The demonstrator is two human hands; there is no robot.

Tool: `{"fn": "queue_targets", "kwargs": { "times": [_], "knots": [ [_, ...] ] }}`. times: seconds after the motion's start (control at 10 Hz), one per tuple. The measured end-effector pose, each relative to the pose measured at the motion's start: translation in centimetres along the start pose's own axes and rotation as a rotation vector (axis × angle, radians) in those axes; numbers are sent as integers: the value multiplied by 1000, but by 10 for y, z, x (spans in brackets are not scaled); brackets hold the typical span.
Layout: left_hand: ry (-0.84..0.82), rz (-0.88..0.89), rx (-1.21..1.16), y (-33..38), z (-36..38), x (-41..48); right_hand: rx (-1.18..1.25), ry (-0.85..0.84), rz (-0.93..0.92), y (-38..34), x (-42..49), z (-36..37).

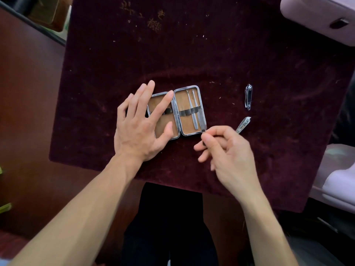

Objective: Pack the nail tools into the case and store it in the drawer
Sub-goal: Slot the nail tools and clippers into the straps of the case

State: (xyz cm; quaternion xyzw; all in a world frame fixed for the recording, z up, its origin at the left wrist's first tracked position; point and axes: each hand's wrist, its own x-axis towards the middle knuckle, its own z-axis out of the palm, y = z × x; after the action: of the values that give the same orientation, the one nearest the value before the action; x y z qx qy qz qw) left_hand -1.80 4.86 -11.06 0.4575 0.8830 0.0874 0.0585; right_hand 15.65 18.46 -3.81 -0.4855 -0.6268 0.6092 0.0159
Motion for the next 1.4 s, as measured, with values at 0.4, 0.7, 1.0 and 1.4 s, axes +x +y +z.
{"fn": "queue_targets", "kwargs": {
  "times": [0.4,0.7,1.0,1.4],
  "knots": [
    [-8,4,0,-1,1,-1,-29,-22,129,18,-3,18],
    [-4,6,3,-2,2,-1,-31,46,117,15,-1,21],
    [-3,5,-1,-1,2,0,-64,106,118,8,10,27],
    [-1,1,2,-2,5,-1,-72,125,75,2,15,29]
  ]
}}
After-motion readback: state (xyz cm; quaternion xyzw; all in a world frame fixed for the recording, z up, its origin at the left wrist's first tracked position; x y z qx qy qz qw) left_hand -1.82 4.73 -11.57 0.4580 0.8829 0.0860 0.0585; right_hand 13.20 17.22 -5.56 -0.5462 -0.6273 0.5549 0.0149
